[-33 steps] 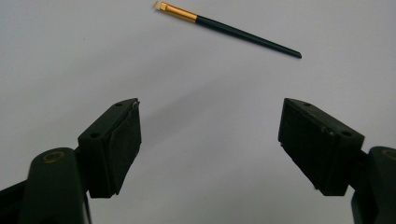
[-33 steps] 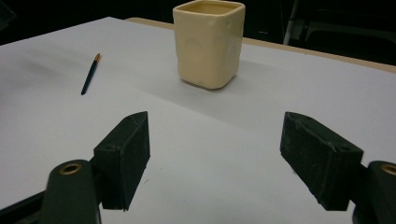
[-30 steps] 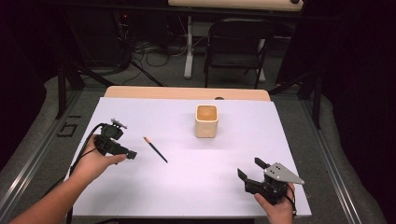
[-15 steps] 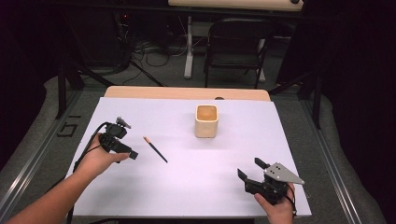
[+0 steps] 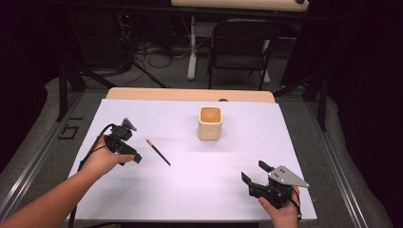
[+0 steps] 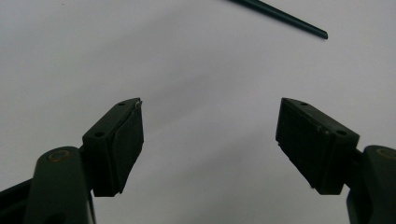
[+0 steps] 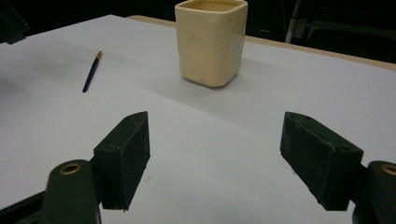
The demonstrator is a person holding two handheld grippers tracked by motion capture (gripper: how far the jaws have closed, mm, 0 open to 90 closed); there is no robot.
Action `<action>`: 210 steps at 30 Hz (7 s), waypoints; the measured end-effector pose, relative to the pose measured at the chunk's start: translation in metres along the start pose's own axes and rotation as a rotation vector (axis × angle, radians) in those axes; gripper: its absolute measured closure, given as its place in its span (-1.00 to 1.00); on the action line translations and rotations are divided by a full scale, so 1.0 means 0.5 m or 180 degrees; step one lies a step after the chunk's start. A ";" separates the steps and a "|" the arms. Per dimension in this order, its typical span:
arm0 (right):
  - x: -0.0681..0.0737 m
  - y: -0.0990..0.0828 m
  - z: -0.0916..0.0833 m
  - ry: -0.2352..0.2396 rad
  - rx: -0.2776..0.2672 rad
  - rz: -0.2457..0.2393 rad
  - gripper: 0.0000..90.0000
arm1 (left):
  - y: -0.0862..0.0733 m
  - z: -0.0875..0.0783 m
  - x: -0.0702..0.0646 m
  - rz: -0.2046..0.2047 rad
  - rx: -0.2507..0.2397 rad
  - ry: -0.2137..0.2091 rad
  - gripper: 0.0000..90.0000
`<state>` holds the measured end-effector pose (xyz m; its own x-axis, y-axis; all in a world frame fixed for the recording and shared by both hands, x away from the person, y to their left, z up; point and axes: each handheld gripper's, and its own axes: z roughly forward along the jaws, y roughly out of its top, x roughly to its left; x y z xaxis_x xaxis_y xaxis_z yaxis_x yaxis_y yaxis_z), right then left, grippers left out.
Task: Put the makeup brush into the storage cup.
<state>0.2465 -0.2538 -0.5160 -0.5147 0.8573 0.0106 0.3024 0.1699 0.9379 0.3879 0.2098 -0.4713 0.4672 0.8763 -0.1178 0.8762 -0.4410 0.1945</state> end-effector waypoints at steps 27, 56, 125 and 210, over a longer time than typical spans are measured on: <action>-0.002 -0.001 0.000 0.0011 0.0030 0.0001 -0.46 | 0.061 0.038 -0.021 -0.0202 0.0147 -0.0072 -0.45; -0.004 -0.001 -0.001 0.0018 0.0040 0.0000 -0.46 | 0.115 0.076 -0.051 -0.0242 0.0192 -0.0085 -0.43; -0.002 -0.002 0.000 0.0075 0.0014 -0.0009 -0.46 | 0.162 0.150 -0.069 -0.0350 0.0523 -0.0015 -0.42; -0.004 -0.004 0.005 0.0093 0.0059 -0.0013 -0.45 | 0.164 0.112 -0.049 0.0089 0.0446 0.0273 0.85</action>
<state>0.2488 -0.2545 -0.5187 -0.5391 0.8421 0.0172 0.3150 0.1826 0.9314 0.4551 0.1410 -0.5070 0.4851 0.8740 -0.0296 0.8737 -0.4830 0.0580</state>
